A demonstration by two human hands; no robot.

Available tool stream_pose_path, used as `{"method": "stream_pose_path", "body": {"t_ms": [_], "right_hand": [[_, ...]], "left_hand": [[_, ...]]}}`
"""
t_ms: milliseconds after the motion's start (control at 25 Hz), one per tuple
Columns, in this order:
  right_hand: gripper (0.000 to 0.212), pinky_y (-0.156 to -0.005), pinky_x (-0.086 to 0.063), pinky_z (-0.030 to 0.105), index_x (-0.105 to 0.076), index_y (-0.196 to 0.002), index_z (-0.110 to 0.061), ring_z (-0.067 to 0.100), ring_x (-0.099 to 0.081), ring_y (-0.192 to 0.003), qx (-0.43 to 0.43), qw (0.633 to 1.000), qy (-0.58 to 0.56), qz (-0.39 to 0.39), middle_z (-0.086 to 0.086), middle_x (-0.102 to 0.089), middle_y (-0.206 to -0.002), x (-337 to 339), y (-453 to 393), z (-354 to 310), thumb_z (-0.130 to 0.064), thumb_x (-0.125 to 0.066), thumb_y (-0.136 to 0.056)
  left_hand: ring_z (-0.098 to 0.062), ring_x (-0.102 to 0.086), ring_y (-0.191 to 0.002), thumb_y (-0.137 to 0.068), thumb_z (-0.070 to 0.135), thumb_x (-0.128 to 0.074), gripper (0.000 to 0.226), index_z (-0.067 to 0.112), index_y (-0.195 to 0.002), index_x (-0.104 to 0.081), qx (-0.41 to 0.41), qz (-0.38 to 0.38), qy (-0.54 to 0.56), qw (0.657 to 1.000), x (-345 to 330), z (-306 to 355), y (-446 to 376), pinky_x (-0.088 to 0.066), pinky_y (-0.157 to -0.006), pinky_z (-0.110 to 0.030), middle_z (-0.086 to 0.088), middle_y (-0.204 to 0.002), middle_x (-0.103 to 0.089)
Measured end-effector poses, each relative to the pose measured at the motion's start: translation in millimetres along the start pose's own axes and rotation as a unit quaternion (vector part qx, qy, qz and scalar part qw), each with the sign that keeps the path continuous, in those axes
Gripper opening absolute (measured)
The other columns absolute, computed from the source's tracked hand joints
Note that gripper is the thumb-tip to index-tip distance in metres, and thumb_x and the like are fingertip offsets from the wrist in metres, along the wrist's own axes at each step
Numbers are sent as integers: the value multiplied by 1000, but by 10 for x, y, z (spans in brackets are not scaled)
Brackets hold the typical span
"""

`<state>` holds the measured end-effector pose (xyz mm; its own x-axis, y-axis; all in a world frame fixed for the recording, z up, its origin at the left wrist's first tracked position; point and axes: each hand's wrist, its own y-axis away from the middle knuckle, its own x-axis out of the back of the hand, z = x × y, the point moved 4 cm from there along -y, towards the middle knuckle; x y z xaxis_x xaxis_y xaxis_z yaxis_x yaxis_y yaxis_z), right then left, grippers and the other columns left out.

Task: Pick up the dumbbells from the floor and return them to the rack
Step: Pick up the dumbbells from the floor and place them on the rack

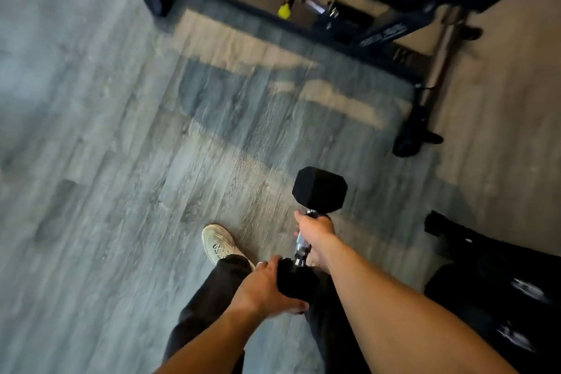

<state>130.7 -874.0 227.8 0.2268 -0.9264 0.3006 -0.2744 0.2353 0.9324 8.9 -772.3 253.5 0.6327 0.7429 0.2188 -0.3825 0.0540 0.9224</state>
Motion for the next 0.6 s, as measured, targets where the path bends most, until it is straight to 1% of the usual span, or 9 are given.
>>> {"method": "stream_pose_path", "body": {"t_ms": [80, 120, 240, 280, 360, 400, 440, 520, 600], "right_hand": [[21, -88, -58, 45, -62, -85, -14, 30, -73, -89, -13, 998, -57, 5, 4, -69, -77, 449, 792, -84, -35, -64, -86], [26, -88, -58, 49, -63, -90, -11, 33, -73, -89, -19, 995, -92, 14, 8, -71, -84, 657, 1143, -90, -36, -66, -84], [42, -91, -56, 51, -65, -105, -5, 38, -70, -98, -13, 982, -188, 25, 18, -71, -108, 1143, 1883, -43, -39, -68, -80], [42, -91, -56, 52, -64, -104, -5, 38, -69, -100, -9, 976, -215, 34, 19, -71, -112, 1252, 2035, 11, -39, -68, -80], [40, -88, -58, 51, -64, -100, -3, 37, -70, -97, -17, 961, -266, 76, 18, -71, -110, 1514, 2363, 175, -37, -66, -80], [36, -85, -59, 49, -64, -96, -3, 35, -71, -93, -20, 948, -301, 102, 18, -72, -107, 1629, 2532, 280, -35, -63, -81], [31, -82, -61, 42, -62, -90, -4, 32, -71, -89, -15, 936, -334, 111, 15, -72, -104, 1718, 2685, 390, -34, -60, -83], [23, -74, -55, 21, -54, -91, -13, 20, -63, -84, -3, 917, -386, 97, 5, -63, -102, 1856, 3008, 635, -35, -52, -90], [18, -73, -46, 20, -48, -96, -14, 18, -50, -88, -44, 882, -442, 159, 3, -53, -102, 1973, 3324, 986, -31, -50, -93]], "left_hand": [[-20, -62, -109, -43, 68, -77, 105, 29, -134, -43, -33, 18, -73, 997, 248, 401, 776, -53, -97, -33, 0, -121, -61], [-21, -63, -104, -44, 69, -75, 97, 28, -128, -47, -48, 23, -113, 992, 349, 592, 1114, -55, -93, -33, 0, -116, -64], [-24, -67, -98, -51, 72, -64, 76, 25, -111, -55, -96, 16, -233, 968, 616, 1120, 1822, -54, -89, -36, 0, -102, -69], [-22, -67, -95, -50, 72, -64, 76, 28, -112, -55, -99, 2, -254, 962, 686, 1219, 1939, -55, -87, -35, 1, -102, -69], [-18, -65, -95, -52, 63, -72, 79, 35, -122, -50, -120, -34, -296, 947, 792, 1408, 2140, -56, -83, -31, 4, -109, -68], [-17, -64, -96, -54, 55, -76, 80, 37, -126, -48, -139, -48, -312, 939, 845, 1492, 2211, -55, -83, -30, 4, -112, -67], [-17, -64, -97, -57, 47, -78, 78, 39, -129, -48, -157, -58, -321, 932, 899, 1573, 2269, -55, -82, -28, 4, -112, -67], [-16, -64, -93, -59, 33, -77, 75, 36, -130, -51, -196, -81, -321, 923, 932, 1774, 2377, -56, -79, -28, 2, -106, -67], [-19, -64, -88, -53, 28, -73, 76, 27, -127, -55, -231, -110, -271, 928, 879, 1954, 2473, -56, -82, -38, -6, -99, -68]]}}
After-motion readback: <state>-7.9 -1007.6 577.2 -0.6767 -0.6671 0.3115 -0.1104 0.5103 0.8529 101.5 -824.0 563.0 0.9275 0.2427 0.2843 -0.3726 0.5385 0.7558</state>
